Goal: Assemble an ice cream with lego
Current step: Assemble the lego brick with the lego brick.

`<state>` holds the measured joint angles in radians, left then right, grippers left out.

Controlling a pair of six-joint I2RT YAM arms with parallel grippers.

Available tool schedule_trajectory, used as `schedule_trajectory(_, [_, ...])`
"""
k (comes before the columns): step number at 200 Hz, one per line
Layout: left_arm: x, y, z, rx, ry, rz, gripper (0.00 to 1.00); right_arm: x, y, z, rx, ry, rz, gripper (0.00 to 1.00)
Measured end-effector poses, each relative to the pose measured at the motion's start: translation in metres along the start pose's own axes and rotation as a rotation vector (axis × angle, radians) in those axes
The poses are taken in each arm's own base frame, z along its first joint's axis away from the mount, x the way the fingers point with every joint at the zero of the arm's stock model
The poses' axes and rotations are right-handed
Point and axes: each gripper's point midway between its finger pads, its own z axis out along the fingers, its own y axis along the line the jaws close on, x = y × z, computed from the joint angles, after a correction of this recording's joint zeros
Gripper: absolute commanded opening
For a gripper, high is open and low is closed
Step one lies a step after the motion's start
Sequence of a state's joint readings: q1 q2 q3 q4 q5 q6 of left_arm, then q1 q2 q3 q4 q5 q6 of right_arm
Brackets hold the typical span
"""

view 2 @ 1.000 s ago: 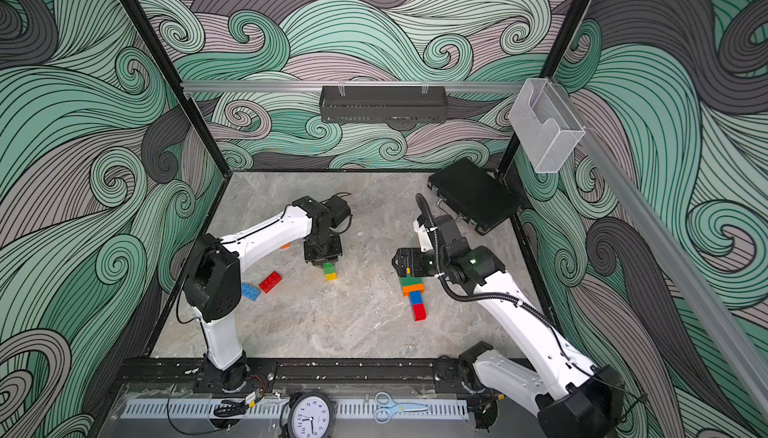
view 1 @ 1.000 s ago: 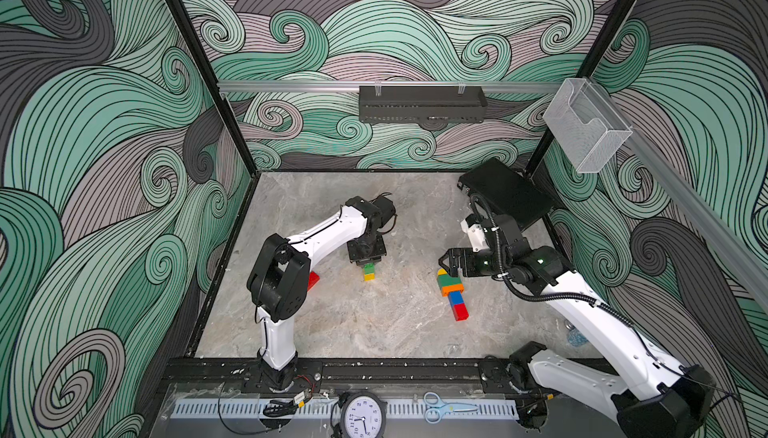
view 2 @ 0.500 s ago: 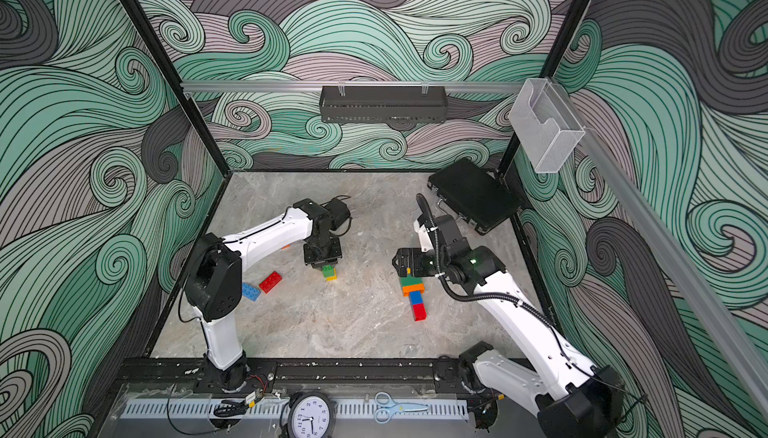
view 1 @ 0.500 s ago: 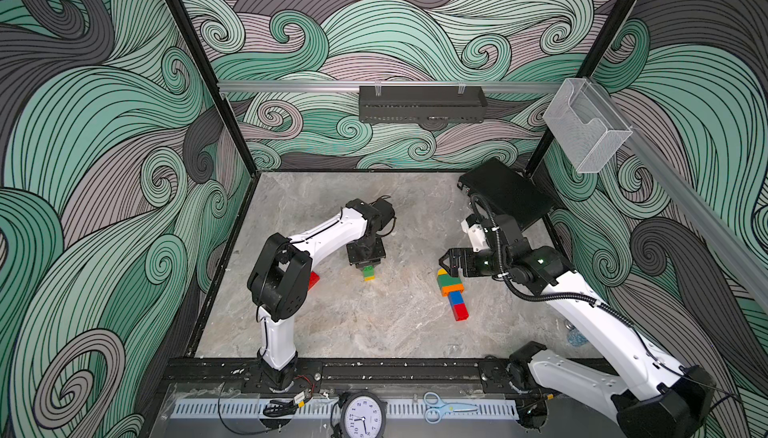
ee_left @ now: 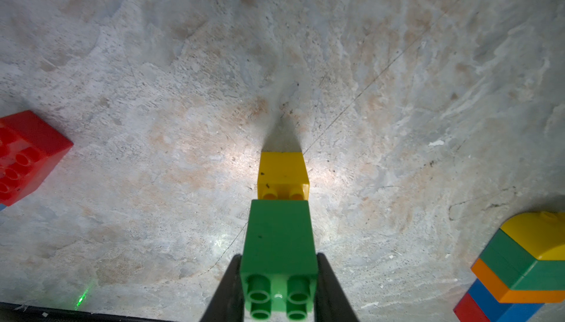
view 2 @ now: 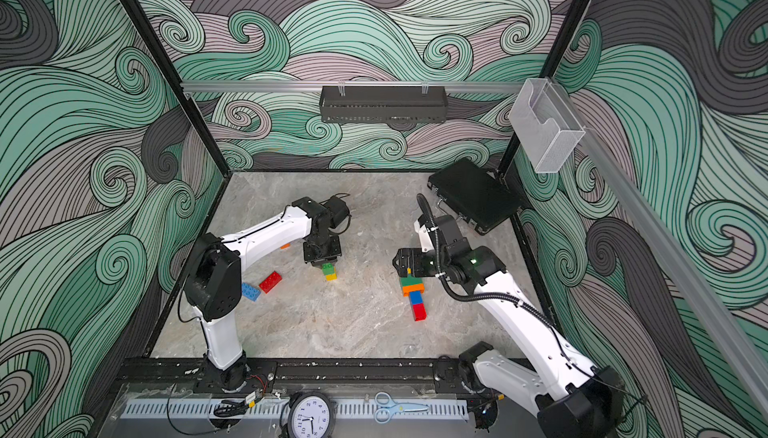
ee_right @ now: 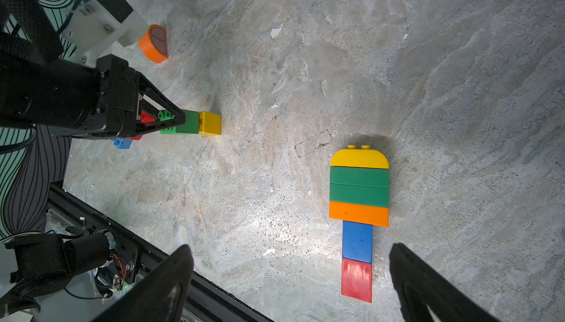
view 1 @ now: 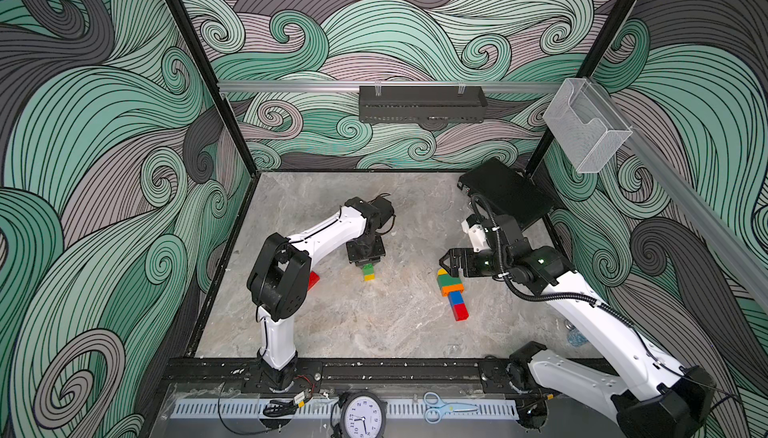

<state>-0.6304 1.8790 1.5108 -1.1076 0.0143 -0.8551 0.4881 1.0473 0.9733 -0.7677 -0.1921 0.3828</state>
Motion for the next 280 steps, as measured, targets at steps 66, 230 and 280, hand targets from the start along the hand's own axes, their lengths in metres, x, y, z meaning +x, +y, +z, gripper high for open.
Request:
schedule_trajectory(66, [-0.002,-0.002,0.006,-0.01,0.009,0.027,0.0,0.001,-0.001,0.0,0.002,0.005,0.001,0.99])
schedule_trajectory(230, [-0.001,-0.003,0.012,0.014,0.058,0.165,0.0,0.008,-0.005,0.0,0.017,0.035,0.014,0.99])
schedule_trajectory(280, [0.0,-0.004,0.012,0.008,0.047,0.193,0.0,0.009,-0.005,0.0,0.019,0.038,0.028,0.99])
